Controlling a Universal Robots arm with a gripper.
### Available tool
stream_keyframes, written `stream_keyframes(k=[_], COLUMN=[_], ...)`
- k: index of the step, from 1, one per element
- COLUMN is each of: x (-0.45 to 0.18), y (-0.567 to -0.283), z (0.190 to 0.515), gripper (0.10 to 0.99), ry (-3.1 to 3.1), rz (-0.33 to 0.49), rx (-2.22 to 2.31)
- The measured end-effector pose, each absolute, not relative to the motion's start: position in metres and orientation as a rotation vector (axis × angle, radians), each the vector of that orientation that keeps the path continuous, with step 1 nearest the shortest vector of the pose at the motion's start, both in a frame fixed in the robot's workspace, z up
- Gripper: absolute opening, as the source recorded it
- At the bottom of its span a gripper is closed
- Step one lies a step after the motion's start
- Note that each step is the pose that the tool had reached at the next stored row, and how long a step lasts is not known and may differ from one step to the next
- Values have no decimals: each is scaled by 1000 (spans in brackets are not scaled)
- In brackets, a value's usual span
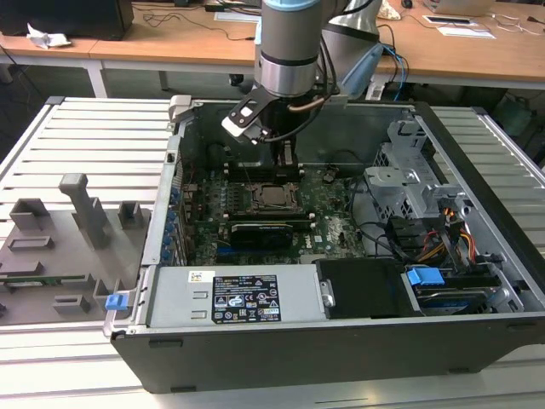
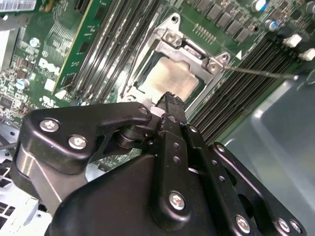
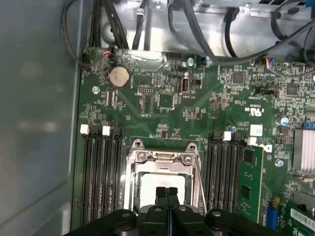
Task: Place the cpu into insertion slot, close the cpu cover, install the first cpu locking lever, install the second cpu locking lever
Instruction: 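Close the cpu cover, then install the first cpu locking lever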
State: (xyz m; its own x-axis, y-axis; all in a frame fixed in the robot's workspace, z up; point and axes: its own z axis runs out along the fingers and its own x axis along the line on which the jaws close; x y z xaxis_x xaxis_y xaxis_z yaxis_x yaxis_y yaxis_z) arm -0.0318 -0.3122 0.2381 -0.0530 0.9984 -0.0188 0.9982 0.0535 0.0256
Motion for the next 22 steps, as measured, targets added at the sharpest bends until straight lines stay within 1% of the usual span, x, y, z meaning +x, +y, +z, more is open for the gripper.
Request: stream_keyframes(k=[22], x=[-36], y=[-315], z=[237], gripper=[106], ry=[2257], rz=[9], rx=[2140])
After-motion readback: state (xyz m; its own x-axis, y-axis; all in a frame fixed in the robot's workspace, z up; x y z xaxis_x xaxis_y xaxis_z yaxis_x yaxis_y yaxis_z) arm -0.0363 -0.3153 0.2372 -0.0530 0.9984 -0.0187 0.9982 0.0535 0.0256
